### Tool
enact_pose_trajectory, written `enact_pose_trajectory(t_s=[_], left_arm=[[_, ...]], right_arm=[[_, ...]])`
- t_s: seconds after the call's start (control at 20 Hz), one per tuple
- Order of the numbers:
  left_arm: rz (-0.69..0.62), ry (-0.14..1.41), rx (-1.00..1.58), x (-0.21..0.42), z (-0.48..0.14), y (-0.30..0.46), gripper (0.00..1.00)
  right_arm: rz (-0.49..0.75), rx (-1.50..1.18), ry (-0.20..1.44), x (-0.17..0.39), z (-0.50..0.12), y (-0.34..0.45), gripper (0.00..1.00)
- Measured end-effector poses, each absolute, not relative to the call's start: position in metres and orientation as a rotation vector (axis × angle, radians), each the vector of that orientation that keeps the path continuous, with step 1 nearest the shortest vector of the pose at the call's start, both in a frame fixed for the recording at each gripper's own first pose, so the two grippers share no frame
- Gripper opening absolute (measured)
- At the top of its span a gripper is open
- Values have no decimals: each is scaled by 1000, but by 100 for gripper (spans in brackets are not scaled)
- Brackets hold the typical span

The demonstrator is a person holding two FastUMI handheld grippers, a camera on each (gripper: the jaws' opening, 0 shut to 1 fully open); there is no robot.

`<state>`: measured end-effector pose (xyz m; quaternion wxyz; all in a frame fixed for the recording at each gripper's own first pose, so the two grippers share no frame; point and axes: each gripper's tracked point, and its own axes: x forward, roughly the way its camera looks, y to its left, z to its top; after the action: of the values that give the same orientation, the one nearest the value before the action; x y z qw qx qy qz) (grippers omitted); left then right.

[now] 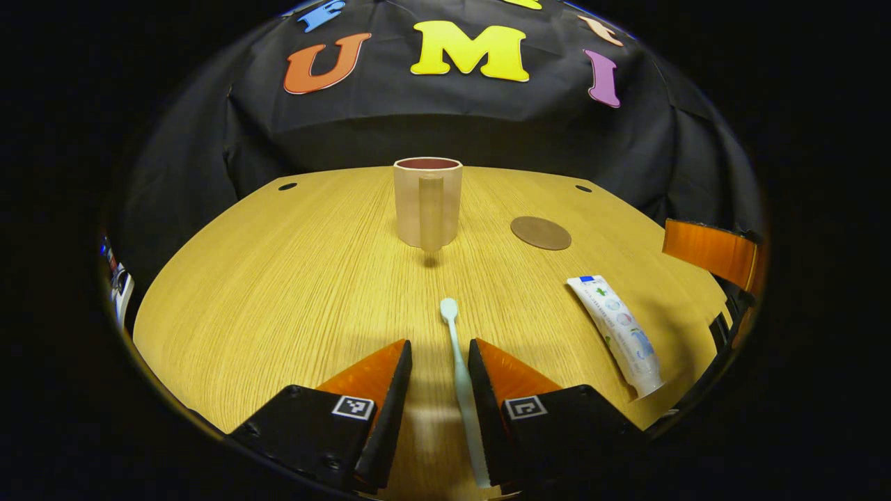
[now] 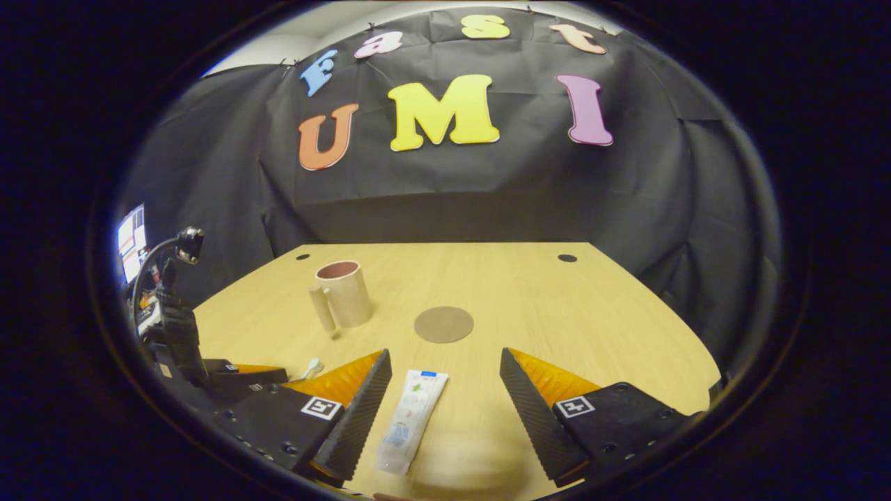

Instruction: Put the toothbrush and toothpaste on the desktop into the cup, then pick up the cup and place it on the coaster on the desktop.

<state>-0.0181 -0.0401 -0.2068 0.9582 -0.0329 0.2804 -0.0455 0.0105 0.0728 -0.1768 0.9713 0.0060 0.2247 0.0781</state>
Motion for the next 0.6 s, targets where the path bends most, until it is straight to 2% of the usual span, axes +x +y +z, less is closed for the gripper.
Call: enact_pose_trajectory(t_s=[0.05, 0.15, 0.2, 0.25, 0.4, 0.6], left_arm=[[-90, 568, -68, -18, -207, -39, 53], [-86, 569, -74, -18, -207, -38, 46], [-84, 568, -74, -18, -207, -38, 43], [-82, 568, -78, -17, -208, -37, 40], [-73, 570, -91, -16, -208, -34, 24], [-76, 570, -113, -16, -207, -31, 11]], right_arm=[[161, 3, 461, 9, -180, 76, 96], [169, -12, 470, 8, -185, 77, 98], [172, -19, 476, 8, -187, 78, 93], [177, -26, 484, 7, -190, 81, 94], [179, -42, 513, 0, -204, 89, 90], [184, -43, 546, -2, -214, 95, 89]])
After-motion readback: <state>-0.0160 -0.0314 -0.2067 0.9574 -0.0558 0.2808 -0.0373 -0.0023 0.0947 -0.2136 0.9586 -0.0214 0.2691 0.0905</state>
